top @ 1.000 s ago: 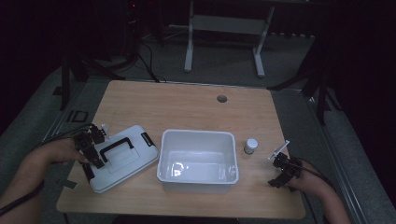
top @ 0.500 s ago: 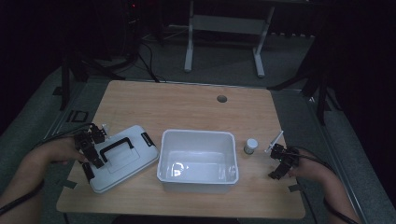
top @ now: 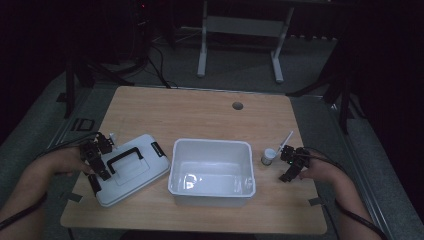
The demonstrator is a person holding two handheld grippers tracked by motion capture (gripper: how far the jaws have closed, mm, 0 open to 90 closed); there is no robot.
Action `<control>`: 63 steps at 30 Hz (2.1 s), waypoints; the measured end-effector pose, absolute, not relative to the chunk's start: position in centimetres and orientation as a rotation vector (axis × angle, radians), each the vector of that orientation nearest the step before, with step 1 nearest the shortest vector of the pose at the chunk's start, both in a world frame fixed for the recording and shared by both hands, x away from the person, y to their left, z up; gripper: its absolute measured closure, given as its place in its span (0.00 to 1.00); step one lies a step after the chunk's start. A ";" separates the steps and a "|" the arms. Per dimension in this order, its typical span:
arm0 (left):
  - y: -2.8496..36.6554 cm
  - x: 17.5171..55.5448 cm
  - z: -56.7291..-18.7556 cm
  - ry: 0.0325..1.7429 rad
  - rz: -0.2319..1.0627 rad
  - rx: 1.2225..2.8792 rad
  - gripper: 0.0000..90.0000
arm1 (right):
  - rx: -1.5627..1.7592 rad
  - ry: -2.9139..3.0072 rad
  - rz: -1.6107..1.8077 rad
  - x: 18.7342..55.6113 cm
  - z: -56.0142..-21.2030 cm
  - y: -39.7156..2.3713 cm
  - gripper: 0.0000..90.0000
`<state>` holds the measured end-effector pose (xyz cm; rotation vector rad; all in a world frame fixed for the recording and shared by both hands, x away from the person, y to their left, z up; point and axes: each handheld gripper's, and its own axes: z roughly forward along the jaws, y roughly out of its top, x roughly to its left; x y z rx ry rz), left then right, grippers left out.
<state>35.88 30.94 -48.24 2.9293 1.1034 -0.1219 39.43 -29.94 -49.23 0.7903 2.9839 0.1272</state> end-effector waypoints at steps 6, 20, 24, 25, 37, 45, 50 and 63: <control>30.7 35.9 -48.2 1.096 -0.114 2.932 0.34 | 0.733 2.944 0.160 40.9 -48.3 -29.1 0.25; 30.5 35.8 -48.1 1.087 -0.103 2.942 0.34 | 0.661 2.970 0.152 43.0 -48.2 -26.2 0.34; 30.6 35.7 -48.0 1.083 -0.106 2.940 0.34 | 0.602 2.977 0.133 43.3 -48.3 -25.5 0.39; 30.7 35.7 -48.0 1.084 -0.107 2.940 0.34 | 0.586 2.978 0.124 43.4 -48.3 -25.4 0.40; 31.1 35.5 -48.0 1.088 -0.113 2.938 0.34 | 0.573 3.013 0.064 44.5 -48.4 -23.9 0.45; 31.1 35.4 -48.0 1.087 -0.113 2.941 0.34 | 0.513 3.014 0.022 44.4 -48.4 -23.1 0.55; 31.0 35.5 -47.9 1.085 -0.114 2.940 0.34 | 0.483 3.022 0.047 43.9 -47.5 -23.1 0.56; 31.0 35.3 -47.5 1.085 -0.102 2.937 0.34 | 0.410 3.021 0.075 40.5 -44.2 -23.7 0.56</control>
